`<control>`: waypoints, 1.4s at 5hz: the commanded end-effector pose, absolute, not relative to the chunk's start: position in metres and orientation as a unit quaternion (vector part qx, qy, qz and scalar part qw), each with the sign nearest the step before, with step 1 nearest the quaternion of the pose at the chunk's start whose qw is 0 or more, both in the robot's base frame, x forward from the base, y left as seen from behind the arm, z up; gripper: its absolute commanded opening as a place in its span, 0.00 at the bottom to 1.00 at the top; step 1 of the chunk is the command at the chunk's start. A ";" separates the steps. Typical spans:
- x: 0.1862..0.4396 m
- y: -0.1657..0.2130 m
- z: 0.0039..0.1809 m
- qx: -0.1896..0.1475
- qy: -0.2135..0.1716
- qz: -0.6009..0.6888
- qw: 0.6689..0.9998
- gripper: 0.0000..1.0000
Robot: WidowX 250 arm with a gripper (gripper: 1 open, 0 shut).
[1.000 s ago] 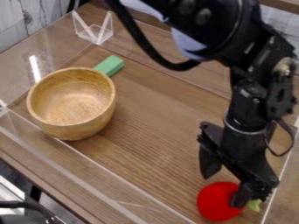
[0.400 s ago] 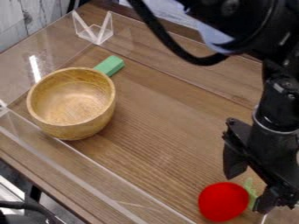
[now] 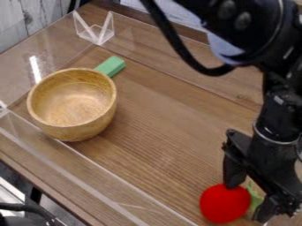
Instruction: Move the red fruit to the left side of the table
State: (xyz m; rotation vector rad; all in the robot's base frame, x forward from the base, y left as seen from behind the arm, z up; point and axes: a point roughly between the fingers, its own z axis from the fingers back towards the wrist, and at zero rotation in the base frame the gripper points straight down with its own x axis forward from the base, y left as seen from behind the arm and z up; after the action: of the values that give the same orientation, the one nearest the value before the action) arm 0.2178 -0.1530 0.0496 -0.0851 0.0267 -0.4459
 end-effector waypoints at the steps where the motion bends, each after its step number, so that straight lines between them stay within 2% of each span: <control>1: 0.229 -0.156 0.056 -0.051 -0.003 -0.210 0.976 0.00; 2: 0.233 -0.148 0.072 -0.043 -0.019 -0.214 0.976 0.00; 3: 0.242 -0.131 0.103 -0.027 -0.053 -0.208 0.976 0.00; 4: 0.263 -0.107 0.130 -0.008 -0.085 -0.162 0.983 0.00; 5: 0.283 -0.081 0.142 0.003 -0.101 -0.107 0.989 0.00; 7: 0.313 -0.056 0.136 0.020 -0.107 0.003 0.994 0.00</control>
State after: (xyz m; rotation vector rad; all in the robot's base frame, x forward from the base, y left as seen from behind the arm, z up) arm 0.3040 -0.0563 0.1201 0.0496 -0.1574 -0.0054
